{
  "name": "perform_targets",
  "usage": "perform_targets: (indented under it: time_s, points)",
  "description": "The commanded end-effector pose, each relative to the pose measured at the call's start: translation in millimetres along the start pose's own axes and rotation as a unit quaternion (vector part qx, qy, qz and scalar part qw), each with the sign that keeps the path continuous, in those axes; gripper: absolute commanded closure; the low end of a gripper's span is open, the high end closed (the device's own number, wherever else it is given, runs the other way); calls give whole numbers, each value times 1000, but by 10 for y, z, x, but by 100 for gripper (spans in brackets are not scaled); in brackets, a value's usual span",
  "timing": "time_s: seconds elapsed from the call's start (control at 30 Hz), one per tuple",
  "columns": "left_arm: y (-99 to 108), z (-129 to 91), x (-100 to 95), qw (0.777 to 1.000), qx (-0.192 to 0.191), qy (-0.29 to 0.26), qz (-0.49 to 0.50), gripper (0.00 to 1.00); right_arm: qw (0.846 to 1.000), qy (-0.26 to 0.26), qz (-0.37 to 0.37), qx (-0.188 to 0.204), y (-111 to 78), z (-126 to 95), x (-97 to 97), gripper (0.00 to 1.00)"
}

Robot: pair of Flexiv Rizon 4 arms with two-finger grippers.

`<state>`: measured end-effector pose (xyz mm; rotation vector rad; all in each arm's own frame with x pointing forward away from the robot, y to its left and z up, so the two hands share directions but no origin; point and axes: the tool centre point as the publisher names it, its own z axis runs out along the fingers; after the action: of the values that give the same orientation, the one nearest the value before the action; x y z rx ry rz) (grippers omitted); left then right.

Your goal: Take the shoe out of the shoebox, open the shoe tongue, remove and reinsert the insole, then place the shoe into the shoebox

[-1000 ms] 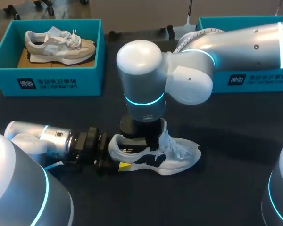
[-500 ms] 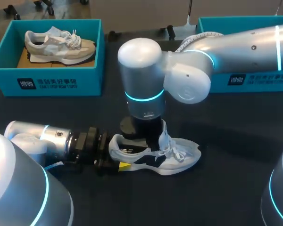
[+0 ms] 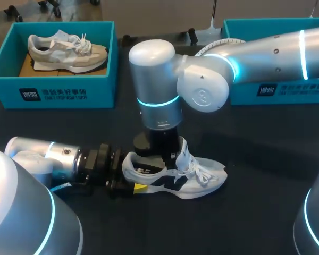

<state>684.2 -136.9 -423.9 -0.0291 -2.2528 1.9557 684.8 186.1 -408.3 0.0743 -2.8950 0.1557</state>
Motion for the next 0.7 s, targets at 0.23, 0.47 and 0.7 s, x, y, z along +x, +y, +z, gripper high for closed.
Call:
perform_targets:
  time_s: [0.23,0.47,0.7]
  points:
    - [16,-6,-15,1000,-1,-2,-1,100,1000,5,12,-8,7,77,163,100]
    - [16,-6,-15,1000,-1,-2,-1,100,998,-23,17,-57,-109,-102,249,100]
    - [16,-6,-15,1000,-1,-2,-1,100,993,-38,5,-107,-198,-212,296,100]
